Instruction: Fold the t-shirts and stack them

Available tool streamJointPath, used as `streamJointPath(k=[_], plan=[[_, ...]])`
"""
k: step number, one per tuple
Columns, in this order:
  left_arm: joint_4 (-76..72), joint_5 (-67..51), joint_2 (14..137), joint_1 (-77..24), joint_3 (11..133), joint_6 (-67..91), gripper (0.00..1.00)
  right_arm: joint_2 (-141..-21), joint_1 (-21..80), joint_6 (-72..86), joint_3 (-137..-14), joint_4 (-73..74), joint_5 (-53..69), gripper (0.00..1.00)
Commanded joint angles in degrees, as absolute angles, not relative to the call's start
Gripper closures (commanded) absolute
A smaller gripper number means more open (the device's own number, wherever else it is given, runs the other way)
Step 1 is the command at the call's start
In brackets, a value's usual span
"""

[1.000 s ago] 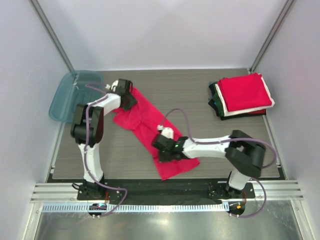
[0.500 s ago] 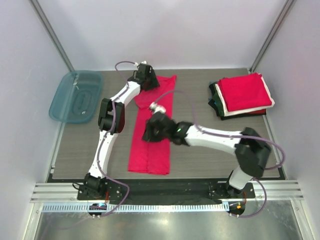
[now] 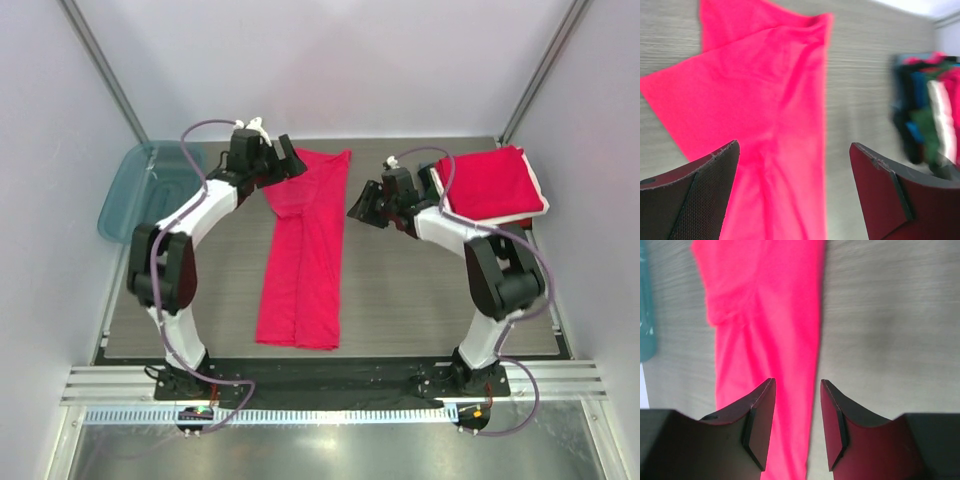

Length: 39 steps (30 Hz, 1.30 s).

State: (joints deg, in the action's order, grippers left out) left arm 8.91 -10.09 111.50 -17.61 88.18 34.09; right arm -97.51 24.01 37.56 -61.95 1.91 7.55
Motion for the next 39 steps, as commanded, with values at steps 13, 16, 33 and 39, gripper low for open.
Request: streamJointPath(k=[13, 16, 33, 39], plan=[[1.5, -8.1, 70.4, -22.9, 44.1, 40.2, 0.10, -127.5, 16.6, 46.3, -86.6, -11.9, 20.3, 0.48], [2.6, -7.9, 66.2, -22.9, 41.3, 40.3, 0.10, -131.3, 15.9, 48.9, -89.3, -13.8, 20.3, 0.45], [5.7, -6.7, 66.1, -22.9, 37.4, 38.5, 0.11, -157.0, 9.1, 56.3, -128.4, -4.3, 24.0, 0.96], [2.0, -7.6, 70.0, -22.9, 35.6, 39.0, 0.11, -158.8, 6.7, 56.4, -135.3, -0.5, 26.9, 0.29]])
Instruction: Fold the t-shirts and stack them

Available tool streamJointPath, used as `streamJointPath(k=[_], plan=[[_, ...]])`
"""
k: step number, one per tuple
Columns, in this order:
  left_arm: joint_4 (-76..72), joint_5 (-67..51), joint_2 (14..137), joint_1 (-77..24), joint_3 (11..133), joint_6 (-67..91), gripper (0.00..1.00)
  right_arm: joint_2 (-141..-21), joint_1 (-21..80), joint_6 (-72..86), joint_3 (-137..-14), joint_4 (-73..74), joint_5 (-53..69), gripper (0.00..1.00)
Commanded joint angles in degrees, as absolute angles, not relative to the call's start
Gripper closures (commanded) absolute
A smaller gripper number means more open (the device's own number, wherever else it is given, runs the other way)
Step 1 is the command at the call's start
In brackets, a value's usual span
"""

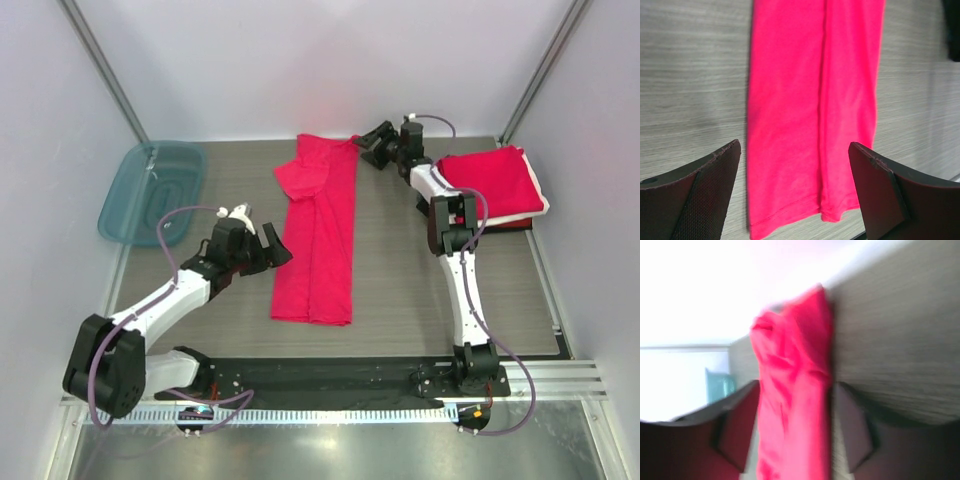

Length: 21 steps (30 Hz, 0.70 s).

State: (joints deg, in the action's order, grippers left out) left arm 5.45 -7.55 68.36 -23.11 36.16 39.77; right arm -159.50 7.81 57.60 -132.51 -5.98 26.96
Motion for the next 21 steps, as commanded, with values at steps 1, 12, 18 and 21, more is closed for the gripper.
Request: streamJointPath(k=[1, 12, 18, 21], plan=[[1.8, -7.6, 70.4, -22.9, 35.4, 39.0, 0.11, -157.9, 6.6, 56.0, -134.5, -0.5, 28.5, 0.28], [3.3, -3.7, 68.2, -22.9, 30.6, 42.7, 0.13, -124.5, 11.1, 37.1, -89.9, 1.8, 23.3, 0.34], [4.3, -7.2, 67.1, -22.8, 28.2, 44.2, 0.18, -102.8, 16.3, 36.9, -62.3, 0.8, 14.5, 0.41], [5.7, -8.5, 66.5, -22.9, 27.5, 44.4, 0.29, -94.1, 19.9, 39.1, -52.1, 0.4, 13.1, 0.43]])
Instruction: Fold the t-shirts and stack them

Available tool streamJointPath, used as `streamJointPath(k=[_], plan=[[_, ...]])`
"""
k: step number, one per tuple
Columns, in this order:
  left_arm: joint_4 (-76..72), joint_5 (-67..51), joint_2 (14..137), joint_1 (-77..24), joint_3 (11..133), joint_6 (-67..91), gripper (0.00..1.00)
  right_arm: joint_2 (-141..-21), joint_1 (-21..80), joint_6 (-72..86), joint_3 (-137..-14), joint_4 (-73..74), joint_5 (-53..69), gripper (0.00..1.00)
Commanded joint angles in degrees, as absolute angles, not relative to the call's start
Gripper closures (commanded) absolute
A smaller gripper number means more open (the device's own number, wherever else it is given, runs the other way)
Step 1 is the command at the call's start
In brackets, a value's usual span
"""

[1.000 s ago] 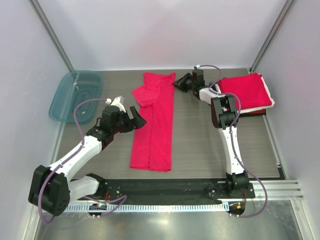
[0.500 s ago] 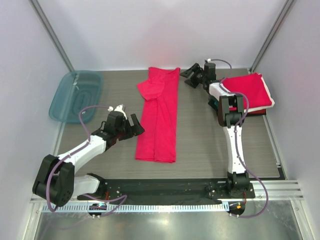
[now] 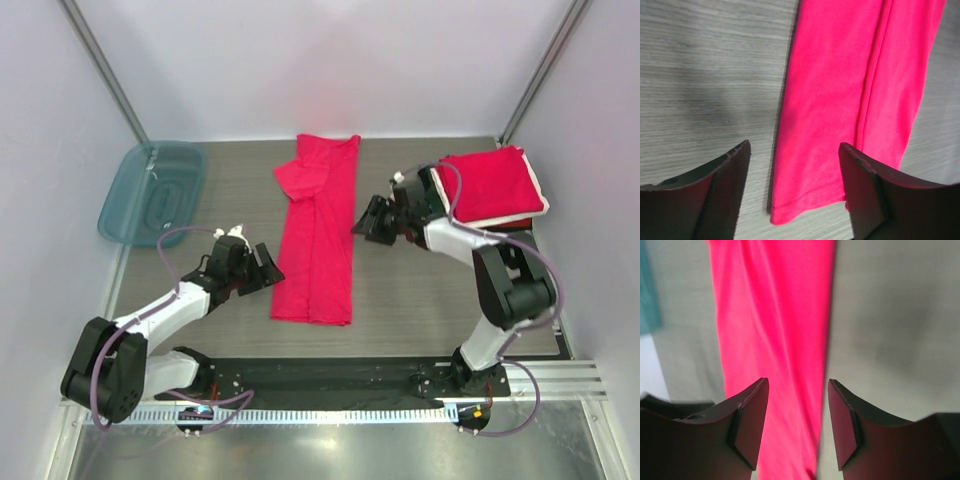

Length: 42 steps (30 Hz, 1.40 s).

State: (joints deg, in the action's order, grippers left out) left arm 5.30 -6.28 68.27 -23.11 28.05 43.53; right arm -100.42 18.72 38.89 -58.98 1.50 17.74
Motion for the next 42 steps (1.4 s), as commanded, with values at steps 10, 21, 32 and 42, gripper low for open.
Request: streamJointPath(k=[10, 21, 32, 42], plan=[[8.6, -11.4, 63.1, -22.9, 24.1, 45.5, 0.42, -74.4, 35.3, 48.2, -34.7, 5.7, 8.0, 0.48], [12.8, -12.3, 60.7, -23.1, 21.5, 45.5, 0.42, -75.4, 46.3, 56.2, -28.8, 2.6, 7.2, 0.52], [12.9, -14.9, 60.3, -23.6, 20.0, 45.9, 0.48, -78.3, 47.8, 60.2, -26.2, -3.3, 8.3, 0.79], [12.7, -17.4, 61.8, -23.6, 19.7, 45.3, 0.66, -74.8, 47.8, 59.8, -25.9, -0.9, 6.4, 0.99]])
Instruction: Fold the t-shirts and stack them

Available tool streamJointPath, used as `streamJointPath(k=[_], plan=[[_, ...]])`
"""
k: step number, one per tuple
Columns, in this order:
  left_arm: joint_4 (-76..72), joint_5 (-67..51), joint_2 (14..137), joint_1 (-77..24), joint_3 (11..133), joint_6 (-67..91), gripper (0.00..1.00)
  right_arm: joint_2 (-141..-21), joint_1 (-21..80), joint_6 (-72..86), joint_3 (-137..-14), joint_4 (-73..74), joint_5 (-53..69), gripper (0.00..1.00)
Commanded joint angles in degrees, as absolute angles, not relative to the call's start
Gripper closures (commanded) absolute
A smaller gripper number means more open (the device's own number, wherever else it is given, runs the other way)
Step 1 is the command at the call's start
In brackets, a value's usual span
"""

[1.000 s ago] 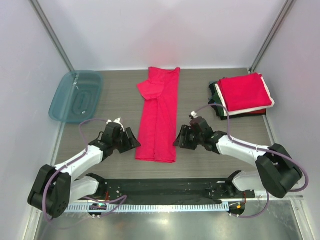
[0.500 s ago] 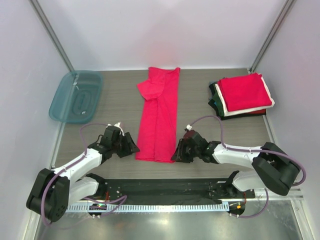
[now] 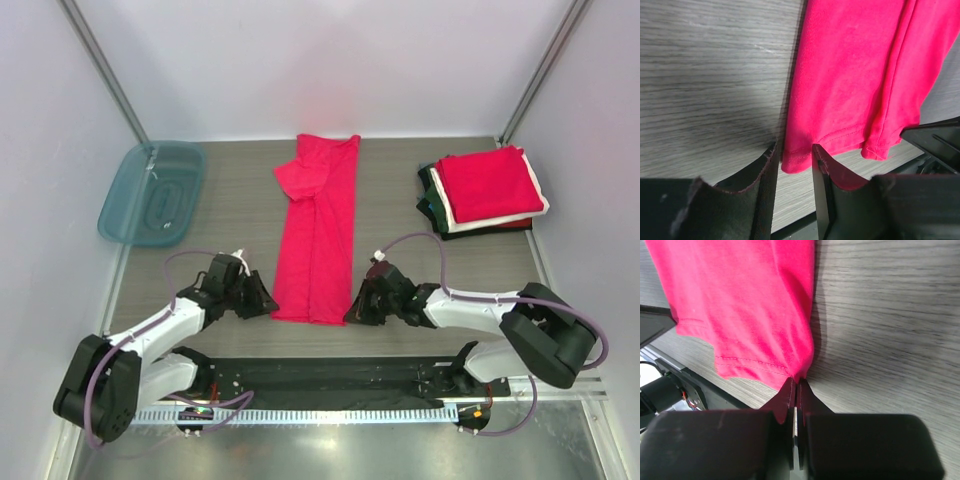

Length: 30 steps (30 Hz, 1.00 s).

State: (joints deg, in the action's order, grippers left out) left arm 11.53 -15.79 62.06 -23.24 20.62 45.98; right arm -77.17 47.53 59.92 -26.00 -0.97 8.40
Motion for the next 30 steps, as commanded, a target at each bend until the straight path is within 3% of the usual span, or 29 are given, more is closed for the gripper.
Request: streamJointPath(k=[1, 7, 10, 14, 22, 30], plan=[[12.8, -17.6, 60.8, -23.6, 19.5, 45.4, 0.66, -74.6, 47.8, 59.5, -26.0, -0.7, 6.3, 0.99], [12.7, -17.6, 60.1, -24.3, 18.5, 46.4, 0.66, -75.0, 47.9, 59.2, -26.7, -0.5, 6.6, 0.99], [10.9, -18.4, 61.5, -24.5, 17.9, 46.6, 0.70, -74.5, 47.8, 59.0, -27.0, -0.5, 6.3, 0.99], [7.9, -20.4, 62.8, -25.5, 17.7, 47.5, 1.00, -73.0, 47.8, 58.4, -27.2, 1.7, 5.7, 0.99], [7.7, -17.5, 61.0, -32.7, 20.7, 52.6, 1.00, -65.8, 47.8, 57.2, -27.4, 7.9, 2.8, 0.99], [9.1, -17.3, 66.7, -31.6, 28.1, 52.8, 1.00, -66.2, 42.5, 51.4, -34.5, 9.6, 1.7, 0.99]])
